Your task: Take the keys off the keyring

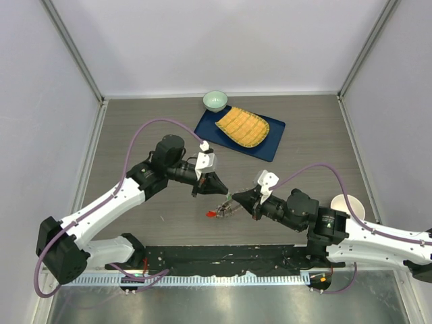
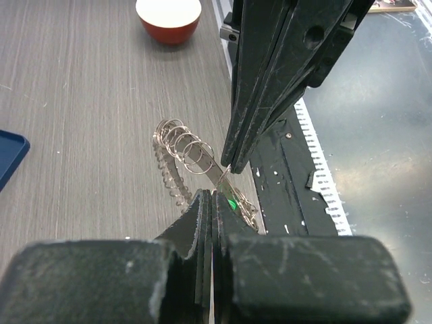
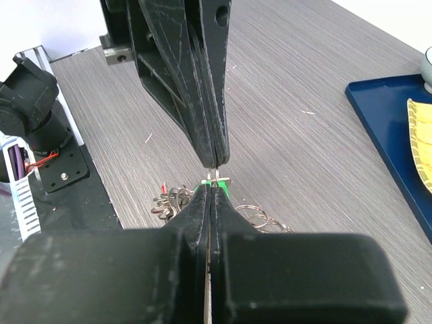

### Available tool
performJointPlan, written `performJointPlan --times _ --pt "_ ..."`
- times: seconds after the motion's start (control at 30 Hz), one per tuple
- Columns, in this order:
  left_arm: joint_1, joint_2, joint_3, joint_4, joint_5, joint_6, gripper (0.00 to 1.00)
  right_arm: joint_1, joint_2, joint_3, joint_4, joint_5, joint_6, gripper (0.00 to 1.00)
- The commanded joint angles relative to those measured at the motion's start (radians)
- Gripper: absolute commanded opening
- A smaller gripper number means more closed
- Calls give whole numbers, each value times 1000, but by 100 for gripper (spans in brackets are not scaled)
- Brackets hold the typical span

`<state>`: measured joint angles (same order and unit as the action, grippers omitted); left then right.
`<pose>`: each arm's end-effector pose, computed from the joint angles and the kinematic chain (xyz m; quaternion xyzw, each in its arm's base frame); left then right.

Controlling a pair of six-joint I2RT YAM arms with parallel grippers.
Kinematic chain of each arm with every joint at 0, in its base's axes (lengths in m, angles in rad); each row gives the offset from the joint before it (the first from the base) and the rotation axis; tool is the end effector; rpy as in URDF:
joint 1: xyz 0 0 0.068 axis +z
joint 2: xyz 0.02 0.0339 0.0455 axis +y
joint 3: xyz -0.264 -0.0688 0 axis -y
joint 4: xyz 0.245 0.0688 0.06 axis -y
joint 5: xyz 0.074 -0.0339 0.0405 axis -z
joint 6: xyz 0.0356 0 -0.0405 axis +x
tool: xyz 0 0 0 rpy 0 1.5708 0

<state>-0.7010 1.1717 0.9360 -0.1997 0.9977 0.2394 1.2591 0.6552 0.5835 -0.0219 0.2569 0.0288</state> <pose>0.1750 -0.1868 0.3185 0.5648 0.5435 -0.5007 0.3674 0.0599 0.1565 0.3065 -0.3528 0.6487 0.3251 0.5908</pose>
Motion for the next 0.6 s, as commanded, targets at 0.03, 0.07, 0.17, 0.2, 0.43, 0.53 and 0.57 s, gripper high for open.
performJointPlan --times 0.03,0.07,0.17,0.2,0.43,0.53,0.57 --pt "0 -41 12 45 -19 -34 0 0 4 6 36 16 22 1" --pt "0 -40 14 55 -8 -46 0 0 9 6 40 16 20 1" --pt "0 -35 20 81 12 -98 0 0 30 12 53 28 7 1" --pt "0 -34 17 91 21 -116 0 0 38 15 54 28 3 1" --pt "3 -89 -19 -27 -66 -59 5 0 38 16 80 16 -1 1" --pt "26 -101 -43 -81 -56 -23 37 0 15 12 80 -2 -3 1" --pt "28 -96 -42 -108 -50 -19 44 0 12 12 80 -8 -4 1"
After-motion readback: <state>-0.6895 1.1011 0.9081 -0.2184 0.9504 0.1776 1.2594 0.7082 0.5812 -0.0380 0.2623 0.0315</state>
